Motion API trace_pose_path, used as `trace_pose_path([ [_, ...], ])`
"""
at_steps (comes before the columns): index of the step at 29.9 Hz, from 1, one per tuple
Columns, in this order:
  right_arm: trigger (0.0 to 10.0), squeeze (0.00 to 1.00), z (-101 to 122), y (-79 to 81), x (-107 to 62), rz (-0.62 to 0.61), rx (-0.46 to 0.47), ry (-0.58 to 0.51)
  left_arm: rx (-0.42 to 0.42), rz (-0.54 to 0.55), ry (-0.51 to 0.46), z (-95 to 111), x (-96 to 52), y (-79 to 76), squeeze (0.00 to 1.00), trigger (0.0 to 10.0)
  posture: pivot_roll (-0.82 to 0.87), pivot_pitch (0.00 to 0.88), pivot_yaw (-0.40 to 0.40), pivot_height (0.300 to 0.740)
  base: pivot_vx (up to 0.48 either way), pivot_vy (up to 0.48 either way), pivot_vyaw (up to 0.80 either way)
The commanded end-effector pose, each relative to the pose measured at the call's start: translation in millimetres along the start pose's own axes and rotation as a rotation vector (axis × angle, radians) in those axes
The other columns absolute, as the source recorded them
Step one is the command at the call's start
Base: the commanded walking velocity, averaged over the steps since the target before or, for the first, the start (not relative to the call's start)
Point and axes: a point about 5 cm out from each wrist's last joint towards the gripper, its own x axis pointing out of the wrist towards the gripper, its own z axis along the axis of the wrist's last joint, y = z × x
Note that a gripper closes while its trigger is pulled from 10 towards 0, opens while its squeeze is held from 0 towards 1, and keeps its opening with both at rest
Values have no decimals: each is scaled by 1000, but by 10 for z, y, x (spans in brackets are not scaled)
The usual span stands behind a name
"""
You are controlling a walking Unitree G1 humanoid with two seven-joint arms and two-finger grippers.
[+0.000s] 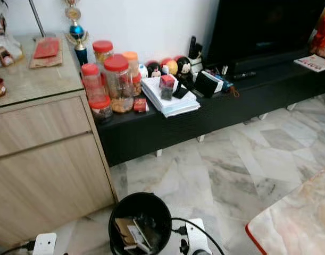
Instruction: Picking trash to rubbish bin
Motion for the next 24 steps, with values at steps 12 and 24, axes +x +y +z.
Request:
trace_pose_path([
  [12, 10000, 0, -25, -11, -5, -5, 11, 8, -17, -5, 22, -88, -24, 3, 0, 10000, 21, 0, -25, 740, -251, 0, 0],
  [24, 10000, 0, -27, -1, -5, -1, 8, 4, -24, -8, 16, -62, -17, -14, 0, 10000, 20, 0, -27, 740, -252, 0, 0],
])
